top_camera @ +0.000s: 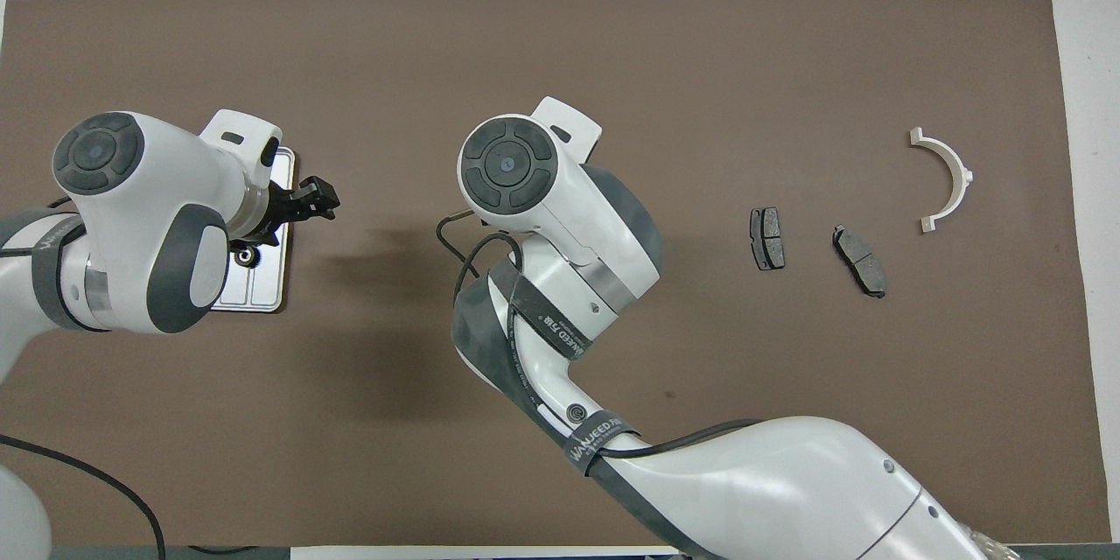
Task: Pick bearing gear from pile to tray
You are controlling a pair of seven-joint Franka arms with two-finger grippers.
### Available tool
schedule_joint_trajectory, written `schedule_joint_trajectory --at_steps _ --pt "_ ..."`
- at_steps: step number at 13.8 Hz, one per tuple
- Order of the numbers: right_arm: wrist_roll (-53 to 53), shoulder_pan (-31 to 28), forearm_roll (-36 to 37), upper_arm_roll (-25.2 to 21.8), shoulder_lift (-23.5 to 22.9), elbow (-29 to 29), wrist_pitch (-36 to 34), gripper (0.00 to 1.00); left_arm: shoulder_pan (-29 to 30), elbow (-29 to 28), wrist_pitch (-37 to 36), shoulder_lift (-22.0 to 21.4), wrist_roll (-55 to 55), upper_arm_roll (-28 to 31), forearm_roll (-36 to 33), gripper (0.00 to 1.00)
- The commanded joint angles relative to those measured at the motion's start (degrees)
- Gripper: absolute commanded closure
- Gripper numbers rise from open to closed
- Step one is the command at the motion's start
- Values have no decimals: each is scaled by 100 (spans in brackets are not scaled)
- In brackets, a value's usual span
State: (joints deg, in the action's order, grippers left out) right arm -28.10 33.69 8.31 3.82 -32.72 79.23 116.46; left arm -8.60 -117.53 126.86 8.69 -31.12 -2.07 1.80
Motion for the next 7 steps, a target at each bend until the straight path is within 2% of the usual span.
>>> schedule_joint_trajectory --at_steps 1,2,3,5,6,7 --pt "-134 -47 110 14 -173 -162 263 100 25 55 31 19 -79 5 -4 64" --pt "-143 -47 110 14 -225 -153 298 100 34 55 31 19 -87 5 -4 63" --pt "-143 -47 110 14 -261 -101 455 100 25 55 31 19 -79 5 -4 53" --pt "-143 -65 101 14 -296 188 867 100 -1 90 40 28 -87 5 -4 28" --pt "-143 -73 101 14 -305 320 1035 100 -10 90 40 28 -79 5 -4 10" --pt "-143 -73 101 14 -314 374 1098 100 -18 90 58 36 -87 5 -4 0"
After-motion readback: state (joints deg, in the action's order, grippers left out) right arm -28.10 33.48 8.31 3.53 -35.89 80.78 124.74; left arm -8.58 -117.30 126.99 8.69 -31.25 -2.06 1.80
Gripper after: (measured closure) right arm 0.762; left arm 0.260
